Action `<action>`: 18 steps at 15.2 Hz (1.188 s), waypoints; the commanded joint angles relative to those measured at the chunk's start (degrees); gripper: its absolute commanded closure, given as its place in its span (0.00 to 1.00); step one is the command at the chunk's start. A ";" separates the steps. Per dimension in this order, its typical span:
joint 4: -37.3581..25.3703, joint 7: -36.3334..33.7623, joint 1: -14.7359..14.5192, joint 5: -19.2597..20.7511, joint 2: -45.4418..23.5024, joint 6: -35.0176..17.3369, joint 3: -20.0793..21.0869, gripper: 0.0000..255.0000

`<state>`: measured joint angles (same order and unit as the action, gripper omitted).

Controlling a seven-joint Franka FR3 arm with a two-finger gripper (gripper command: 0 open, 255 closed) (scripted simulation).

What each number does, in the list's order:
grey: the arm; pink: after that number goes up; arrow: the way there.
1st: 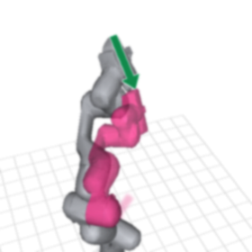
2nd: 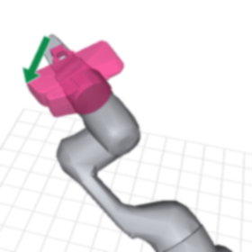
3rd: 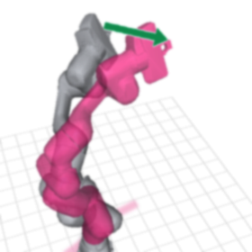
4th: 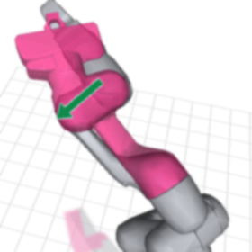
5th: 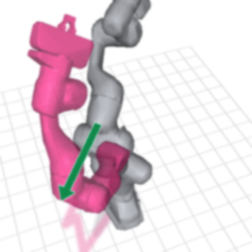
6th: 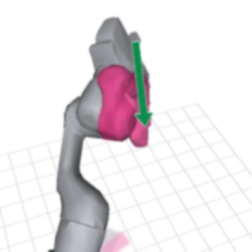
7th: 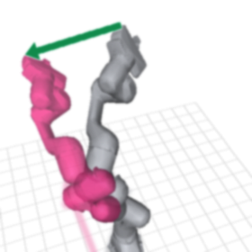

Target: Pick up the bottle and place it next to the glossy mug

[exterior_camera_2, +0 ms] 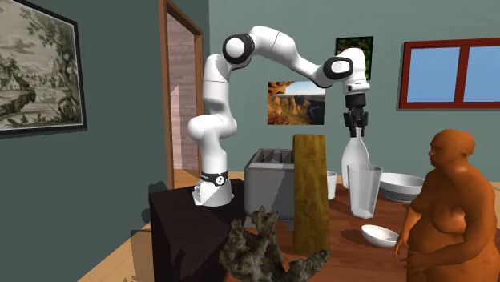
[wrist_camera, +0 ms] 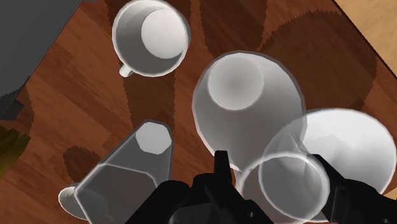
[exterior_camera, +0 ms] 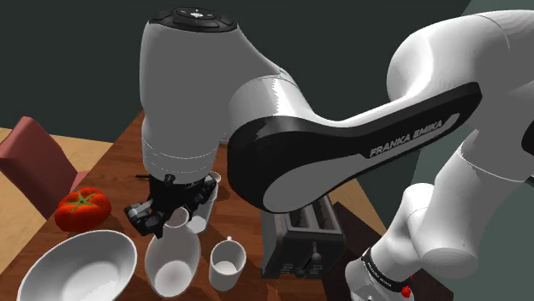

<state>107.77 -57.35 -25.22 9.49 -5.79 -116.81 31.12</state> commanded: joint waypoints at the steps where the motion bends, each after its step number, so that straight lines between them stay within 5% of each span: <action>1: 1.21 -0.26 0.02 0.32 -0.35 -1.56 -0.08 1.00; 13: 3.44 -1.14 -0.10 1.32 -1.51 -4.71 -0.21 1.00; 14: 3.44 -1.15 -0.10 1.32 -1.51 -4.71 -0.21 0.00; 18: 3.44 -1.15 -0.10 1.32 -1.52 -4.71 -0.21 0.00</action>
<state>111.21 -58.49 -25.32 10.82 -7.31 -121.53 30.91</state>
